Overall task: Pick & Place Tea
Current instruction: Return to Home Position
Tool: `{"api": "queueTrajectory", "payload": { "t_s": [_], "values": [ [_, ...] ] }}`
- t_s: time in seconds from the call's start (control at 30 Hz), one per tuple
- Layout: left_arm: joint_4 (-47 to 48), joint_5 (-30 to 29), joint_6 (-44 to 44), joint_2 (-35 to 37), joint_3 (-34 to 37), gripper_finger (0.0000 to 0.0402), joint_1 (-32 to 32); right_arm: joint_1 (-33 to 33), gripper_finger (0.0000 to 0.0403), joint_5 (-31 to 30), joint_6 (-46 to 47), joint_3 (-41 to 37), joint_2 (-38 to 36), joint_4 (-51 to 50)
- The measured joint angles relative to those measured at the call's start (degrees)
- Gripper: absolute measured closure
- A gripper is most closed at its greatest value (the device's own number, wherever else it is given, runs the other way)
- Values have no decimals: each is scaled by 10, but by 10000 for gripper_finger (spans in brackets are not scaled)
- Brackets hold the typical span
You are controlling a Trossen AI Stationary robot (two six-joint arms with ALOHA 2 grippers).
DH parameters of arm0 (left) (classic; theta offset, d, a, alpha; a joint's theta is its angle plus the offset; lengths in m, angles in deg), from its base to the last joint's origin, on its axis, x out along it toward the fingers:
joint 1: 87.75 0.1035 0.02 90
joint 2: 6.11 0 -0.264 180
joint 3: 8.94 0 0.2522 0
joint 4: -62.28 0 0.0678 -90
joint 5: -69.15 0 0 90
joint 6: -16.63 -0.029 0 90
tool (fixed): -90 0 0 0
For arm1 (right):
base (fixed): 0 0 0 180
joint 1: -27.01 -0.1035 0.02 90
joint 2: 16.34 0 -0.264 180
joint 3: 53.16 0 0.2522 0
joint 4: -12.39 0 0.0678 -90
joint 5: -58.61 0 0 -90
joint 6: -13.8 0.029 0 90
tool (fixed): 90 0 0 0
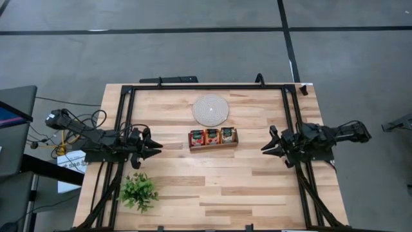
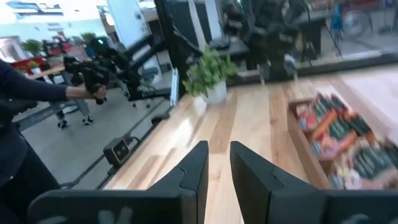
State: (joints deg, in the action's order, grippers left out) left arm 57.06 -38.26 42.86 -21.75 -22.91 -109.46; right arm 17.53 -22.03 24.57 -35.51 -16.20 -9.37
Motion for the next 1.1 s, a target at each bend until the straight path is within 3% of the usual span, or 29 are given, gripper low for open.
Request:
{"api": "queueTrajectory", "payload": {
  "t_s": [0.27,0.67,1.1],
  "values": [
    [-36,-3,-47,0,0,284,0,-2,342,1,-8,-15,0,47],
    [-32,-14,-41,0,0,284,0,-7,342,-3,70,-15,0,47],
    [-29,-13,-39,0,0,284,0,-7,342,-3,72,-15,0,46]
  ]
}}
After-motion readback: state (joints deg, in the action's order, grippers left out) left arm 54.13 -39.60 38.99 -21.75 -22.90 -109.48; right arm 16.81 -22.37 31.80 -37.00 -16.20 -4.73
